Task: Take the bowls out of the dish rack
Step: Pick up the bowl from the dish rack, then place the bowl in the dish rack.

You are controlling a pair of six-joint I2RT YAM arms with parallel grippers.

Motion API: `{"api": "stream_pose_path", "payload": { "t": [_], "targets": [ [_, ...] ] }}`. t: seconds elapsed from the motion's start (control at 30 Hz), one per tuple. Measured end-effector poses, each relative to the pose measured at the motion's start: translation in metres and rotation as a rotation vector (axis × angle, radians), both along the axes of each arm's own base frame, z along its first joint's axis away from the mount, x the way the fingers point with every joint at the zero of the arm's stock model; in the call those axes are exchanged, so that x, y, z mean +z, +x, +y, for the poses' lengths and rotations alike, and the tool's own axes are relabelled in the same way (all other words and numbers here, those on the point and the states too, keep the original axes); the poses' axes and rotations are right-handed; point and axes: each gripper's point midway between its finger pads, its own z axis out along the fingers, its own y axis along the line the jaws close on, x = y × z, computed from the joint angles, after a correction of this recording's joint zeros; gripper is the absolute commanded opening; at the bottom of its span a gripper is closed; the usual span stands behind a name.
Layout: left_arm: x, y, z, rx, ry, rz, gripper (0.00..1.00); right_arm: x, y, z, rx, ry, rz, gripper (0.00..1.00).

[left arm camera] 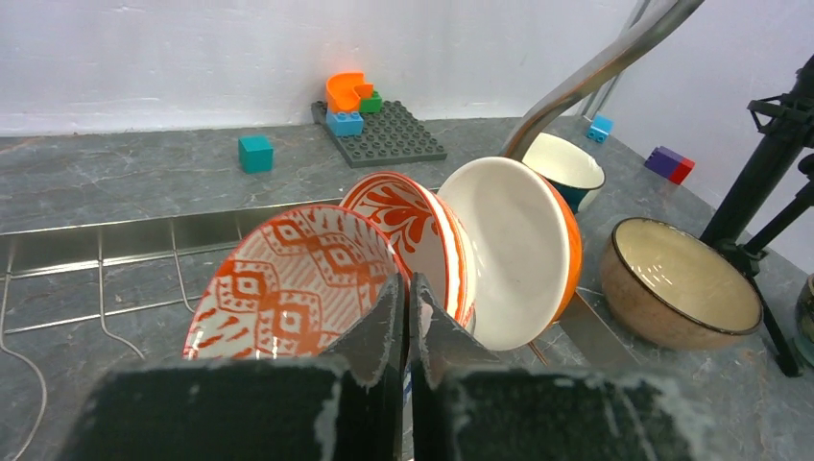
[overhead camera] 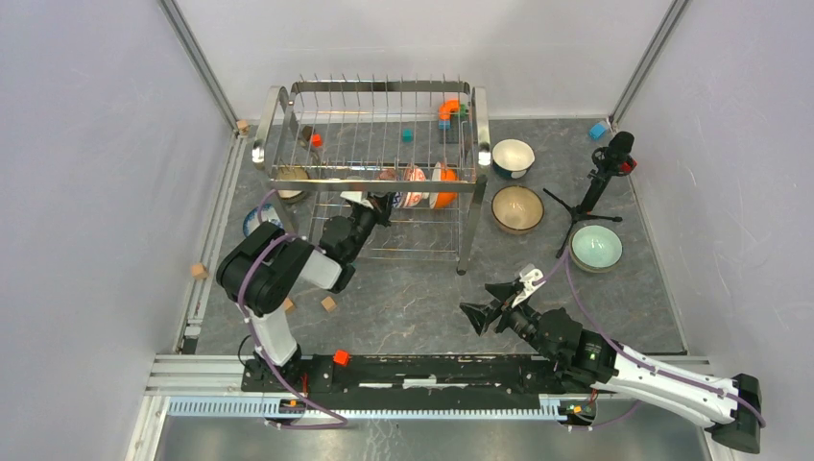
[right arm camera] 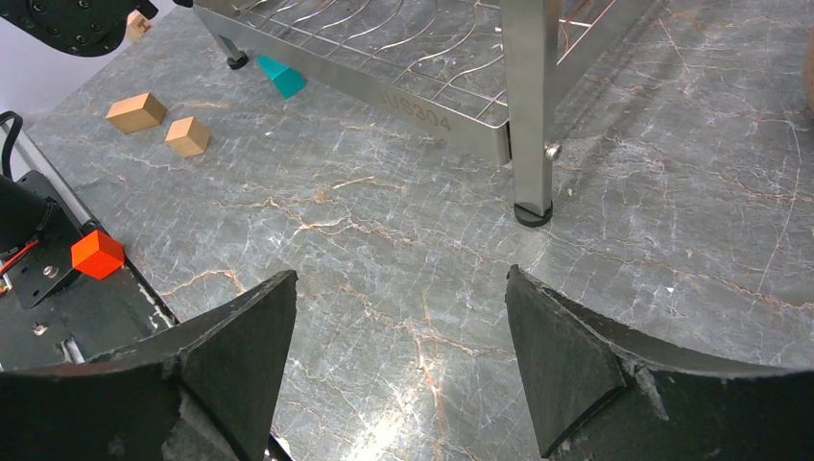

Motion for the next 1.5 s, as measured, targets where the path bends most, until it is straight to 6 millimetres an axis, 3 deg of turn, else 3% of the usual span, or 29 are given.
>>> {"api": "stream_pose_path", "payload": {
  "t": [0.77,1.2,1.37,1.5],
  "targets": [
    [0.011,-0.036,0.027,0.028,-0.059,0.015,0.02,0.005,-0.001,-0.001,-0.002,0.032,0.002,0.85],
    [-0.002,-0.068,0.029,0.044,-0.053,0.055,0.02,0.008,-0.002,-0.002,-0.004,0.057,0.008,0.85],
    [-0.005,-0.074,0.025,0.051,-0.019,0.088,0.09,0.006,-0.003,-0.003,-0.005,0.055,0.017,0.85],
    [-0.005,-0.075,0.028,0.070,-0.003,0.111,0.22,0.004,-0.003,-0.004,-0.005,0.048,0.020,0.85]
  ]
}}
